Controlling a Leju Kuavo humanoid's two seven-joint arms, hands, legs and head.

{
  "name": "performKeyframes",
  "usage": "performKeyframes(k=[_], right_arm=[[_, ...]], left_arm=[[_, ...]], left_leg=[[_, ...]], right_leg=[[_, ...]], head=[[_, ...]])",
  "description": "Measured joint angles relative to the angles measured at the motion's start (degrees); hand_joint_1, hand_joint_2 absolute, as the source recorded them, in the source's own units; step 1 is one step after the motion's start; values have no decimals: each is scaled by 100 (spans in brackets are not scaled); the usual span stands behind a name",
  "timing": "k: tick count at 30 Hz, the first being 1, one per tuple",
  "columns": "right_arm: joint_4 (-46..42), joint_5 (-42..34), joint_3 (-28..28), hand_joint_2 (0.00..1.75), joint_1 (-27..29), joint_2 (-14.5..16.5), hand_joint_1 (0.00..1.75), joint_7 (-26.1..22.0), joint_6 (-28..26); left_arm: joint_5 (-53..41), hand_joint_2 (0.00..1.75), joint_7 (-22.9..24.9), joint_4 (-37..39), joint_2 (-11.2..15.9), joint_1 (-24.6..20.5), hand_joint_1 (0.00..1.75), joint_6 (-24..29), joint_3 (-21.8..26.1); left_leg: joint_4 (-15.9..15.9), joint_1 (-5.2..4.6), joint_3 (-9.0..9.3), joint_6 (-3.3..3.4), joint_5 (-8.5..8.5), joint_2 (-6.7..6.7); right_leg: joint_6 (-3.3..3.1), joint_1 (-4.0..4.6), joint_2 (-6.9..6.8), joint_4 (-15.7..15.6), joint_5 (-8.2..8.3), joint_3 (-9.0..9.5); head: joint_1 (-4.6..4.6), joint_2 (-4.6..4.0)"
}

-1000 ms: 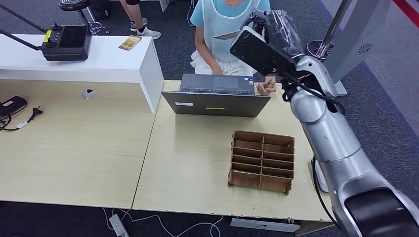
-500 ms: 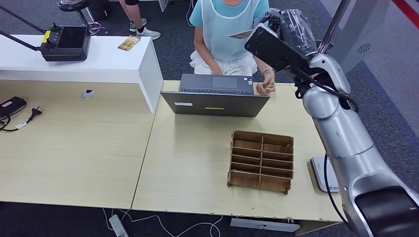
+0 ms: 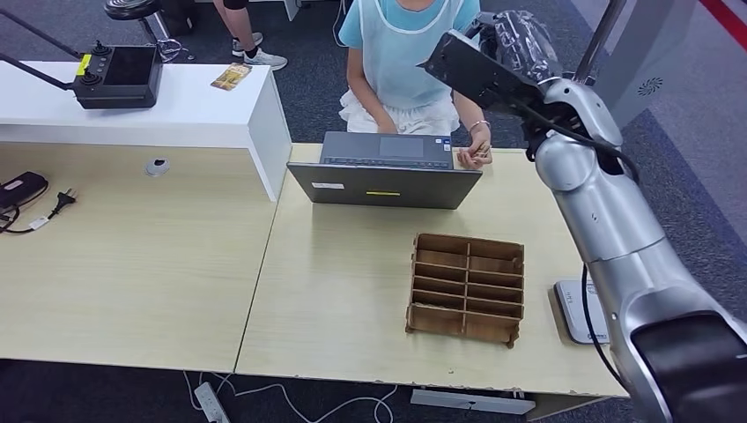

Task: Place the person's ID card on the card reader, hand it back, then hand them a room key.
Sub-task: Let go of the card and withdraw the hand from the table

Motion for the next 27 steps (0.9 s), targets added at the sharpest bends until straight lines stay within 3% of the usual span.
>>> performKeyframes(k=[16, 27], right_arm=[[1794, 433, 193, 175, -918, 512, 175, 341, -25], [2825, 477, 61, 175, -1252, 565, 175, 348, -153]], left_arm=[[-54, 0, -1, 0, 27, -29, 0, -61, -48], [-43, 0, -10, 0, 44, -28, 0, -80, -68]], left_leg=[[0, 0, 1, 0, 1, -2], [1, 0, 2, 0, 1, -2]], right_leg=[[-1, 0, -1, 1, 1, 0], [0, 0, 0, 0, 2, 0]], head=[[-1, 0], [-1, 0]])
